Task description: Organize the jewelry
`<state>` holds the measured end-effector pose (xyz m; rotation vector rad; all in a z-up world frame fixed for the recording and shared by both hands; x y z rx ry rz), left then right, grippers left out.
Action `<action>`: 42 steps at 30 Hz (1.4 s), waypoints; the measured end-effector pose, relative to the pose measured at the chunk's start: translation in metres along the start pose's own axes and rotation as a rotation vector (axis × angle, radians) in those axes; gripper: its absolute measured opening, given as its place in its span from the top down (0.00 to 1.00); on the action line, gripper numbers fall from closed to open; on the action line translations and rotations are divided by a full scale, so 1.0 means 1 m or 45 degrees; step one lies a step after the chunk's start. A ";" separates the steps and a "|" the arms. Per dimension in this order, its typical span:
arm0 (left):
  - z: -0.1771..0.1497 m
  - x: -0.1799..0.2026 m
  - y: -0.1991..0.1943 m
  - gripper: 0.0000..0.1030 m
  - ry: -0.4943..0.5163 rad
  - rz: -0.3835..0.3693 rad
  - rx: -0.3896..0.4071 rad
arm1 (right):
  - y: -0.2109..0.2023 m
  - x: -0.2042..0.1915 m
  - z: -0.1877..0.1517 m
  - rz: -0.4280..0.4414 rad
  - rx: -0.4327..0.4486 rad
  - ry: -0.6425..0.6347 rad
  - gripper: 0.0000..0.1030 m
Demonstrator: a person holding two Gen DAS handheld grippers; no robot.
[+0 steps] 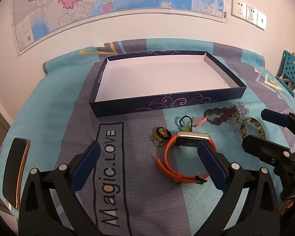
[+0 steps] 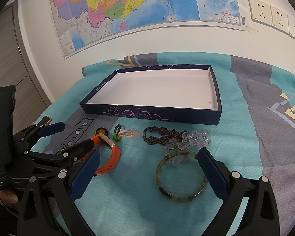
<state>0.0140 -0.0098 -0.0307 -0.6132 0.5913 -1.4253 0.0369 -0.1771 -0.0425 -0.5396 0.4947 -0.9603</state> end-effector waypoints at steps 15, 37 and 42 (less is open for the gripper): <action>-0.012 -0.010 0.011 0.13 -0.009 -0.153 -0.108 | -0.004 0.045 -0.012 -0.106 -0.086 0.029 0.10; 0.000 0.009 0.030 0.89 0.153 -0.346 -0.230 | 0.013 0.053 -0.012 -0.136 -0.196 -0.062 0.81; 0.000 0.009 0.027 0.92 0.171 -0.334 -0.222 | 0.013 0.056 -0.012 -0.128 -0.200 -0.079 0.94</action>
Point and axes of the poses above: each gripper's, at about its wrist camera, not at the fingertips, and y roughly the way its jaws point, x to its right, z to its top, the point moved 3 cm from there along y, roughly the way its jaws point, and after that the axes turned 3 degrees about -y, right-handed, at the moved point
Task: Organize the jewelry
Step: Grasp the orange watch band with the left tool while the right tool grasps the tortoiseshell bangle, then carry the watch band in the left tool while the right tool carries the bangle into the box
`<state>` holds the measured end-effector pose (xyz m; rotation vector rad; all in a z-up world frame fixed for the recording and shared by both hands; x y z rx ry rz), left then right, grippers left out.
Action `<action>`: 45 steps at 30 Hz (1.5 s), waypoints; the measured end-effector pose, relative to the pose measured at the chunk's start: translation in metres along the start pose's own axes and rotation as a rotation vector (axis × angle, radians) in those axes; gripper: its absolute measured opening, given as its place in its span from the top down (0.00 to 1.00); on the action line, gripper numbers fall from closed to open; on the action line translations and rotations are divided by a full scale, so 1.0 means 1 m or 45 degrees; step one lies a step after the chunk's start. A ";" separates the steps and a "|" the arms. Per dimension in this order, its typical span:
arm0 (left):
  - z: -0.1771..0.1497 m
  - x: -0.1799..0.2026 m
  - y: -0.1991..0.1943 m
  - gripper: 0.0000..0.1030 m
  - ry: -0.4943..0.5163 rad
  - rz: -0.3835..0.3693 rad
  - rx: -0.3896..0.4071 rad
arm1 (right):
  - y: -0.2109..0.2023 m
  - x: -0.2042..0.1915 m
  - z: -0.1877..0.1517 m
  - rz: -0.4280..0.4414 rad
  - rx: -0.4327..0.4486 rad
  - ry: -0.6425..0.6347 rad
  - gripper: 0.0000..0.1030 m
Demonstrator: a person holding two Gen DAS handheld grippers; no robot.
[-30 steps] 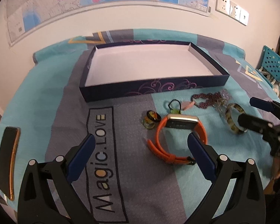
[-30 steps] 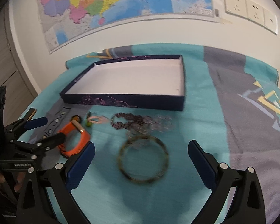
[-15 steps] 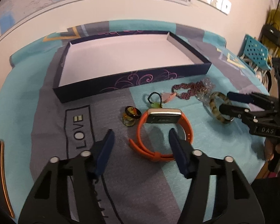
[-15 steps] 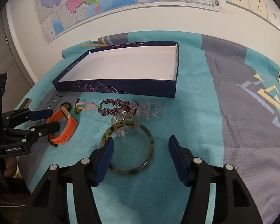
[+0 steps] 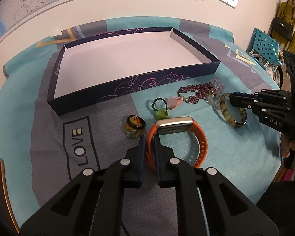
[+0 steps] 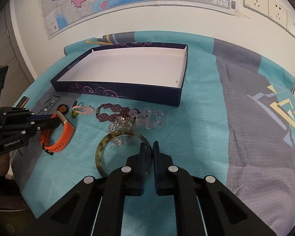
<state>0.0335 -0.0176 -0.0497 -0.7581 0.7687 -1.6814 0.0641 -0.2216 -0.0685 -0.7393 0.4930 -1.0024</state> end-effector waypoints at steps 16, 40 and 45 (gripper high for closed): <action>0.025 -0.023 -0.036 0.92 -0.112 -0.089 0.108 | -0.033 -0.001 0.040 0.128 0.166 -0.001 0.94; 0.161 -0.087 0.036 0.92 -0.307 0.017 0.137 | 0.085 0.014 0.182 0.067 0.064 -0.018 0.94; 0.169 -0.096 0.062 0.92 -0.341 0.040 0.081 | 0.108 0.014 0.193 0.059 0.002 -0.004 0.94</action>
Point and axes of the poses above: each gripper's, at about its wrist camera, not at the fingertips, and y roughly the way its jaws point, x to its right, z to its top, the point moved 3 cm from there along y, roughly the way its jaws point, and after that the axes turned 3 degrees about -y, right-handed, at the moved point
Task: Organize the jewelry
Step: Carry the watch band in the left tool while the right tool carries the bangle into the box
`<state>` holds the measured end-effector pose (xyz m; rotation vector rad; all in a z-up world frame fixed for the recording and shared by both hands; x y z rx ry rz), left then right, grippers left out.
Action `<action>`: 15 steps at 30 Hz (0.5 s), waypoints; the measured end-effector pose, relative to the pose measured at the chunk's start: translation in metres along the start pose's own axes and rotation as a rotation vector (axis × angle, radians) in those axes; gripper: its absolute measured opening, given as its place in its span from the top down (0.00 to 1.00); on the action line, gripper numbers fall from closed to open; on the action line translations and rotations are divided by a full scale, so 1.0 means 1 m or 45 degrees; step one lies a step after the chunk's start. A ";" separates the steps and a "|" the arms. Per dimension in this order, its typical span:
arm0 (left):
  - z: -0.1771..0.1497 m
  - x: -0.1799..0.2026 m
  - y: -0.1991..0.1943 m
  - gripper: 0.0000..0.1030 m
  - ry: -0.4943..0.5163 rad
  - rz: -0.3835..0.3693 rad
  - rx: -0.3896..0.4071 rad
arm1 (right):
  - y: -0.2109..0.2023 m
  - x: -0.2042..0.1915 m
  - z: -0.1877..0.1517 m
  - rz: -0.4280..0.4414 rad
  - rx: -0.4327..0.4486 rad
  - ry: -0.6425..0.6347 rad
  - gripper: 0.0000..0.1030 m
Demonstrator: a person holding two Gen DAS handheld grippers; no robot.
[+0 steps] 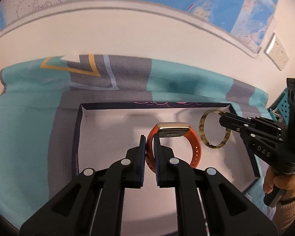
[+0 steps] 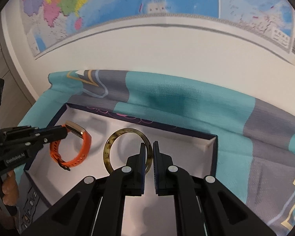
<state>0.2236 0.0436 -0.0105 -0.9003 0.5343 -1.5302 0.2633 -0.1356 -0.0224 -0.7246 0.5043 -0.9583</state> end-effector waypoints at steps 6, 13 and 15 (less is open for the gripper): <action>0.008 -0.009 0.019 0.92 -0.051 0.027 -0.041 | 0.020 0.003 0.006 -0.006 -0.060 0.036 0.94; 0.014 -0.013 0.037 0.92 -0.094 0.058 -0.097 | 0.032 0.005 0.009 -0.022 -0.095 0.069 0.94; 0.015 -0.014 0.040 0.92 -0.099 0.067 -0.105 | 0.035 0.006 0.011 -0.009 -0.098 0.090 0.94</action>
Point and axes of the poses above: each gripper's, at about its wrist camera, not at the fingertips, and y roughly the way its jaws point, x to its right, z to its top, the point moved 3 cm from there along y, roughly the way its jaws point, and after that the axes turned 3 degrees about -y, right-handed, at the moved point
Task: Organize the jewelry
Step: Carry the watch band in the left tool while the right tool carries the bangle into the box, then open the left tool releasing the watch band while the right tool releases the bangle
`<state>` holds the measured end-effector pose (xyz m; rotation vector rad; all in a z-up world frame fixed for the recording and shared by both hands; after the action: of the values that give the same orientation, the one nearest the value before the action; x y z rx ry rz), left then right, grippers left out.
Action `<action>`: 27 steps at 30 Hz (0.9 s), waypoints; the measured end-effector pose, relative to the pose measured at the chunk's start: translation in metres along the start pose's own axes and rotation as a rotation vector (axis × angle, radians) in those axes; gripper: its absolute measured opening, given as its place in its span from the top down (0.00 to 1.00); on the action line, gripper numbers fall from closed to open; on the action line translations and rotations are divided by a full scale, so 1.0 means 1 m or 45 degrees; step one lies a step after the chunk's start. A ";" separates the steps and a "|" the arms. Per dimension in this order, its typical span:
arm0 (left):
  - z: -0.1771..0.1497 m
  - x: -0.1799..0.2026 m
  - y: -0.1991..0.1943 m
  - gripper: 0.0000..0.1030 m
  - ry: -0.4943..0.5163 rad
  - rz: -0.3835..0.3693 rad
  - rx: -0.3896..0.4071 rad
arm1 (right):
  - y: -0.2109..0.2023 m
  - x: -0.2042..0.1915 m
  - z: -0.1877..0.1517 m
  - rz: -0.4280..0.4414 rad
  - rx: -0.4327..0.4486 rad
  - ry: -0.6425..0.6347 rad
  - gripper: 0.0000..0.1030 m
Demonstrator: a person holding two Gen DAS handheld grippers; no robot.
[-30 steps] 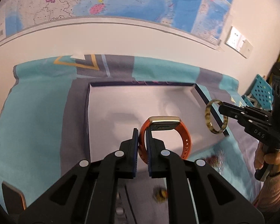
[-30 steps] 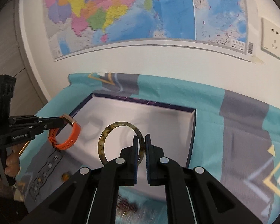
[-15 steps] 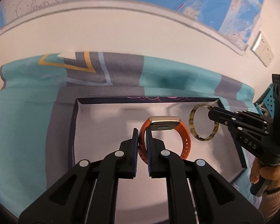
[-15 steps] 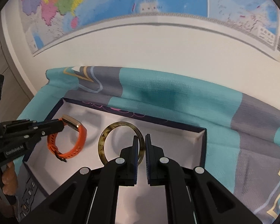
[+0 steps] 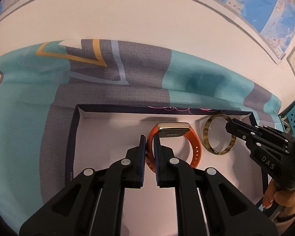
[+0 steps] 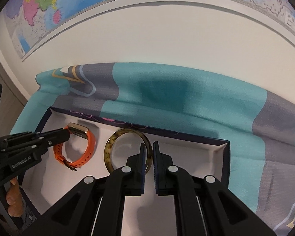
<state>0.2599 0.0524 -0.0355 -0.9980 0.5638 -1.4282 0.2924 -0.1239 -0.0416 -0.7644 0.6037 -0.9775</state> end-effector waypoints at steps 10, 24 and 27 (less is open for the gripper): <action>0.008 0.001 0.011 0.86 -0.041 0.005 -0.050 | -0.001 0.002 0.000 -0.028 0.013 0.024 0.92; -0.025 0.006 -0.077 0.55 0.117 -0.017 0.243 | -0.107 -0.030 -0.053 0.160 0.262 -0.192 0.59; -0.047 0.010 -0.104 0.49 0.194 -0.041 0.313 | -0.126 -0.035 -0.079 0.153 0.270 -0.255 0.59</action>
<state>0.1650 0.0468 0.0292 -0.7105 0.4706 -1.5693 0.1552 -0.1597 0.0157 -0.6207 0.3611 -0.8274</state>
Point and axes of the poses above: each gripper's, at about its wrist camera, not at the fingertips, and y roughly the way its jaws point, x to its right, z to its top, the point moved 3 cm from there along y, roughly the way its jaws point, and after that the axes turned 3 degrees about -y, right-handed, at the moved point
